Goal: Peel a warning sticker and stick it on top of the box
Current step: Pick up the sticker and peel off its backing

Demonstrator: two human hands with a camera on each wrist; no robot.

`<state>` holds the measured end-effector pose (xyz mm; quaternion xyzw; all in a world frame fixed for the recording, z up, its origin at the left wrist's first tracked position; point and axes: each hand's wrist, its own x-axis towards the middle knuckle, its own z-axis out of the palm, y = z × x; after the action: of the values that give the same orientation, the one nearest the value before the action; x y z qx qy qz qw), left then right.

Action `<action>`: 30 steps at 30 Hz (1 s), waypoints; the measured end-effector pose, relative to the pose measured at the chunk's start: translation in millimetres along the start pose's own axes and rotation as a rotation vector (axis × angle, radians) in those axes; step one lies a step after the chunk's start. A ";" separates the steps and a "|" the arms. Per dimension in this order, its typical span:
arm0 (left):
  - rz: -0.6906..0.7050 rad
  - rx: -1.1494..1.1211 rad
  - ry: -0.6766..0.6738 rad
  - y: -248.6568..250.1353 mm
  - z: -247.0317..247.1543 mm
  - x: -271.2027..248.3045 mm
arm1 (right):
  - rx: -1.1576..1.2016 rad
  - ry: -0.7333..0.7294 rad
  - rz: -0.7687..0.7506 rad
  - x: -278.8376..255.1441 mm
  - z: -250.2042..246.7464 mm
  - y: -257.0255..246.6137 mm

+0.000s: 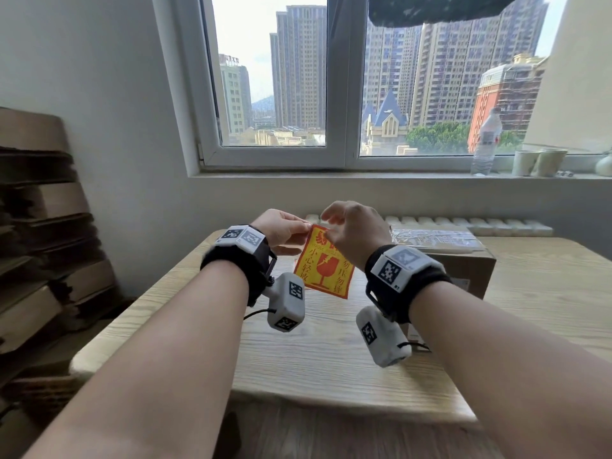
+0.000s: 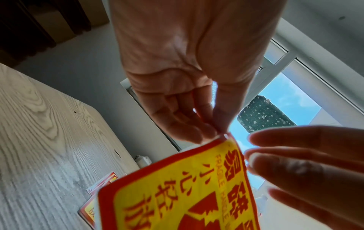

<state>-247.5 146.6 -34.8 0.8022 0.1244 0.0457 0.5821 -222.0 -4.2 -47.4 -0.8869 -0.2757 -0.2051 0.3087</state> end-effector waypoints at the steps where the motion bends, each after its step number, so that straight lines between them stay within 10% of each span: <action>1: -0.002 -0.007 -0.023 0.6 0.6 -1.9 | -0.024 -0.001 -0.008 -0.2 0.5 -2.4; 30: -0.063 -0.081 -0.133 -12.6 11.9 2.4 | -0.055 -0.017 -0.054 -9.1 11.8 10.2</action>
<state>-244.5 139.8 -50.7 0.7750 0.1087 -0.0208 0.6222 -220.4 -6.5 -65.3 -0.8891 -0.2964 -0.2130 0.2763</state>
